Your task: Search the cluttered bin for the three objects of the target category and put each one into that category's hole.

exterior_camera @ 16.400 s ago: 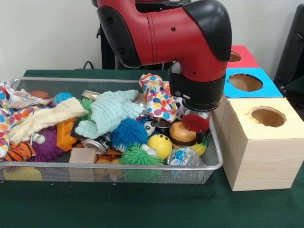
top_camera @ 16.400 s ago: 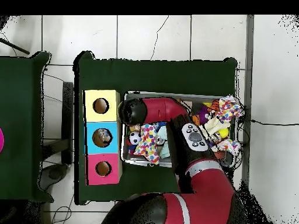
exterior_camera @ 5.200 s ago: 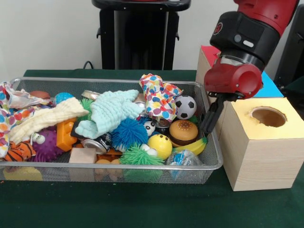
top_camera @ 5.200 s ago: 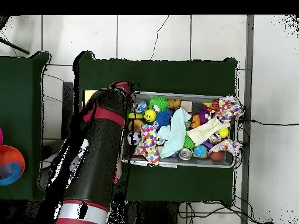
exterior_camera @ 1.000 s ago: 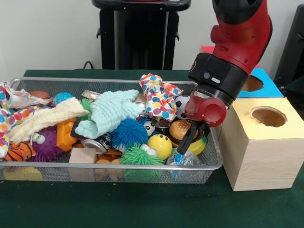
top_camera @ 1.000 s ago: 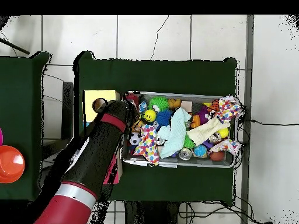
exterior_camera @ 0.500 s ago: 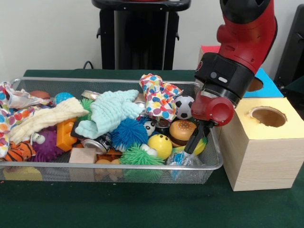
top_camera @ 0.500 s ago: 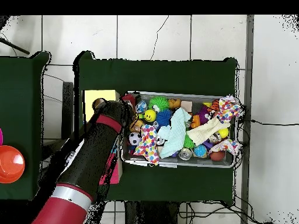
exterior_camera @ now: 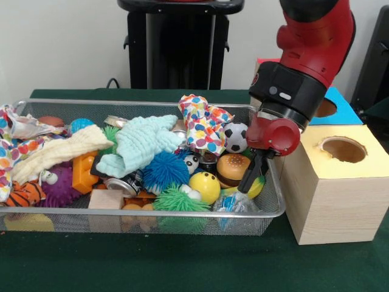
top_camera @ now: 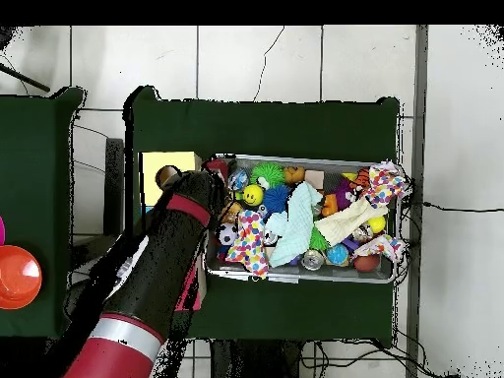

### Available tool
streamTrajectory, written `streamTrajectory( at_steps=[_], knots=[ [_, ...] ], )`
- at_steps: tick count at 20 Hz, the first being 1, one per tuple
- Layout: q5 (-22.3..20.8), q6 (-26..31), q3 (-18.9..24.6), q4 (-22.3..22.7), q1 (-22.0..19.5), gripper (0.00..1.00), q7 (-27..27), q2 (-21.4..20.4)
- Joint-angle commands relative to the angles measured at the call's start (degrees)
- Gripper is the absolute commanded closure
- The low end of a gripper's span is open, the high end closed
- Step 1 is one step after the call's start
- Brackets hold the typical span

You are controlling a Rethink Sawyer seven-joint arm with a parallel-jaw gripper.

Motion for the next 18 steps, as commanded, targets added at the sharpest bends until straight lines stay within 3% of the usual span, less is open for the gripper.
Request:
streamTrajectory(
  at_steps=[1,10,18],
  knots=[
    [2.1,-4.0,11.0,7.8,-6.2,1.00,10.9,-3.1],
    [2.1,-5.0,12.4,8.3,-9.4,1.00,11.2,-2.4],
    [2.2,-5.0,10.5,7.6,-7.9,1.00,12.5,-1.7]
  ],
)
